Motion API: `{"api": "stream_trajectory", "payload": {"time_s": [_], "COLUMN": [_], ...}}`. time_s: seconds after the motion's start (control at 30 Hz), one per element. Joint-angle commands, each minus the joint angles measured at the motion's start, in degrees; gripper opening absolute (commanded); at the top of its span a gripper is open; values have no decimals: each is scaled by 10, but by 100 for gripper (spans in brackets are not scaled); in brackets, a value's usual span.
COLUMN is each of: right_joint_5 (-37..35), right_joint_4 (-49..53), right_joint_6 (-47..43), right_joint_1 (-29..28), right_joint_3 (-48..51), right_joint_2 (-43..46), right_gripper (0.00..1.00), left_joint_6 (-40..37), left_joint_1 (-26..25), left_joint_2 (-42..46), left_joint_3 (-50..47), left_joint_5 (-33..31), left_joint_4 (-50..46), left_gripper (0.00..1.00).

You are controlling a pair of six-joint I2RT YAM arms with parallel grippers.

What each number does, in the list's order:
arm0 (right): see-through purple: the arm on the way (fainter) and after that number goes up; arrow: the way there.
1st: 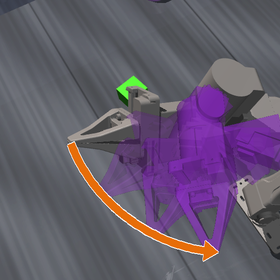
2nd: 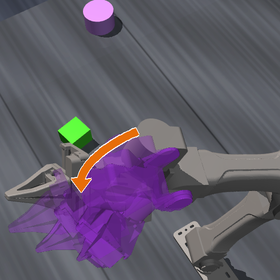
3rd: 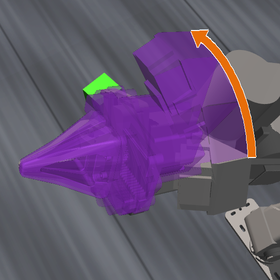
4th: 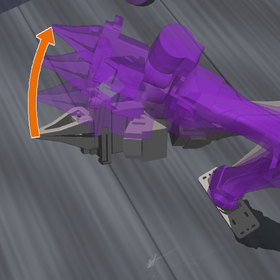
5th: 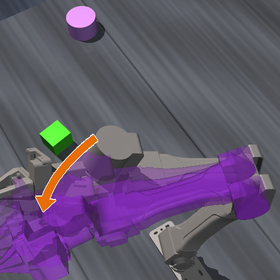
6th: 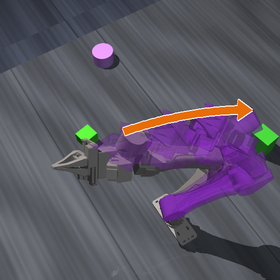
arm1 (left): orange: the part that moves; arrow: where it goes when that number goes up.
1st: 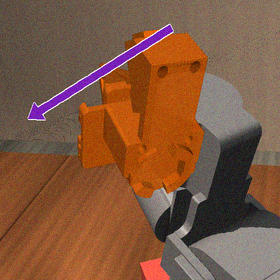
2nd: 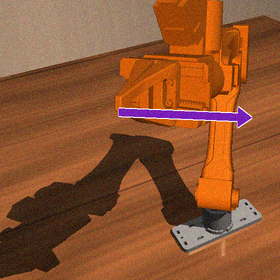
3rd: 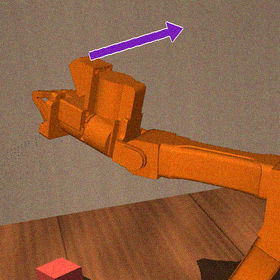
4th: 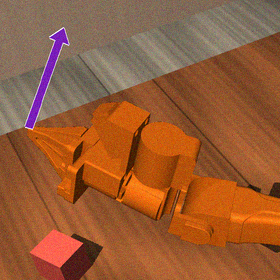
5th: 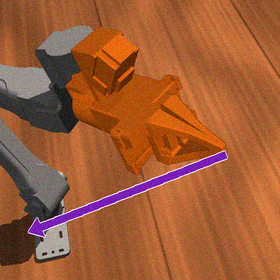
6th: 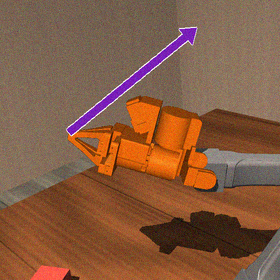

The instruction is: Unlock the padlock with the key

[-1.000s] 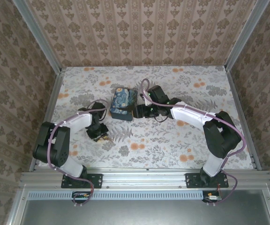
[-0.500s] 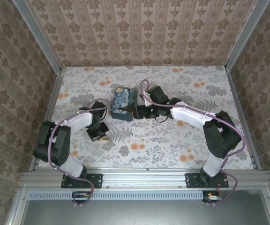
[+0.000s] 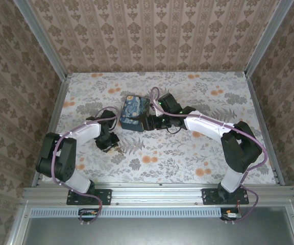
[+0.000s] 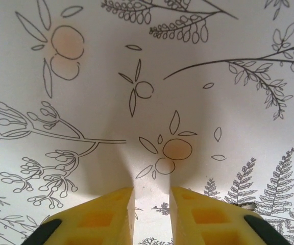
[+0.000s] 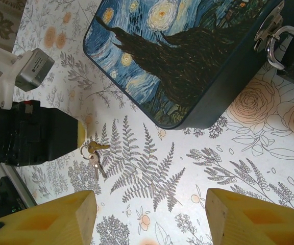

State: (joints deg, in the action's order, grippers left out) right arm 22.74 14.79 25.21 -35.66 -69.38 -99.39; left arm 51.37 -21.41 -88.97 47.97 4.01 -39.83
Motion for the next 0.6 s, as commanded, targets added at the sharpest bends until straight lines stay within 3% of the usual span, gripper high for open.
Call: {"api": "stream_trajectory", "payload": {"time_s": [0.0, 0.3, 0.57], "right_joint_5": [-7, -10, -10], "right_joint_4": [16, 19, 17], "right_joint_6": [-13, -15, -13], "right_joint_1": [-5, -7, -10], "right_joint_3": [-16, -15, -15], "right_joint_2": [-11, -12, -16], "right_gripper": [59, 59, 59], "left_joint_6": [-3, -28, -160], "left_joint_1": [4, 0, -31], "left_joint_2": [3, 17, -7], "left_joint_3": [-10, 14, 39], "left_joint_5": [-7, 19, 47], "left_joint_4": [4, 36, 36], "left_gripper": [29, 30, 29]}}
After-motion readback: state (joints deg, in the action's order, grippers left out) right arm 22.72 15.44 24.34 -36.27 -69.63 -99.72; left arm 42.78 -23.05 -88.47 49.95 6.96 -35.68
